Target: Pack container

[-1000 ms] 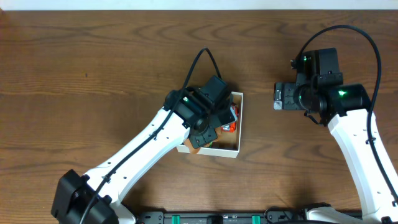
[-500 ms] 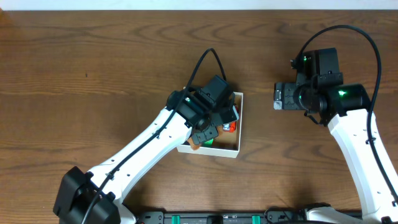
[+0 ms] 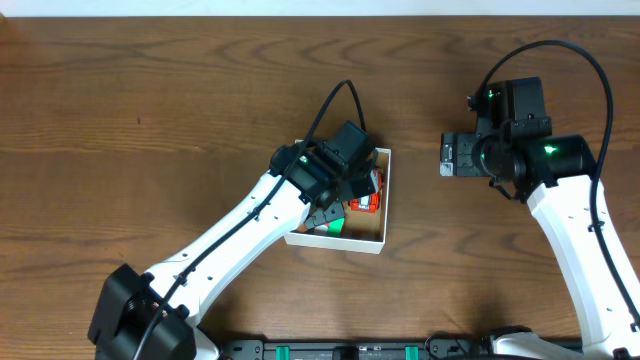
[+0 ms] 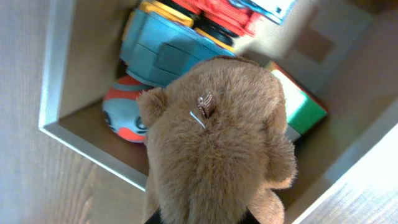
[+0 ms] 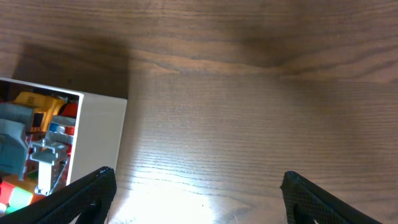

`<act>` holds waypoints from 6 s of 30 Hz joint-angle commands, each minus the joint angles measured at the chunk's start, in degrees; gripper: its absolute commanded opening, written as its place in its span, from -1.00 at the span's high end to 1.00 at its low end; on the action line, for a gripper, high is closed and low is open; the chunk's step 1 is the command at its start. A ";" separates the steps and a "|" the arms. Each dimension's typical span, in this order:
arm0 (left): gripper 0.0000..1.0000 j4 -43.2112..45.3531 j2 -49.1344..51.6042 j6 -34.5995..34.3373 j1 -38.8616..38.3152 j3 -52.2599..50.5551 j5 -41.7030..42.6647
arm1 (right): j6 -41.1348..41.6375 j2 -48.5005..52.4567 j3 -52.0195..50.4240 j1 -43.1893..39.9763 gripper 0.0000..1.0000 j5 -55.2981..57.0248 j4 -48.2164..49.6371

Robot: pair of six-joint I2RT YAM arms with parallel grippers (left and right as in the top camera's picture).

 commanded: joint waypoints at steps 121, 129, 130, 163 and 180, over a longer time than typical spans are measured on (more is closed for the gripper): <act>0.61 6.95 -4.57 -16.90 0.13 -1.16 5.57 | -0.17 0.07 0.74 -6.36 -0.86 0.55 -0.52; 0.63 11.02 -2.84 -17.11 0.13 -1.16 9.40 | -0.17 0.07 0.74 -6.36 -0.86 0.57 -0.57; 0.63 11.56 -2.54 -17.22 0.13 -1.16 10.08 | -0.17 0.07 0.74 -6.36 -0.86 0.57 -0.57; 0.88 15.43 22.49 -20.70 -1.25 -1.22 24.65 | -0.17 0.07 0.76 -6.36 -0.86 0.57 -0.70; 0.87 10.05 20.96 -20.70 0.20 -2.91 24.00 | -0.17 0.07 0.74 -6.36 -0.86 0.55 -0.72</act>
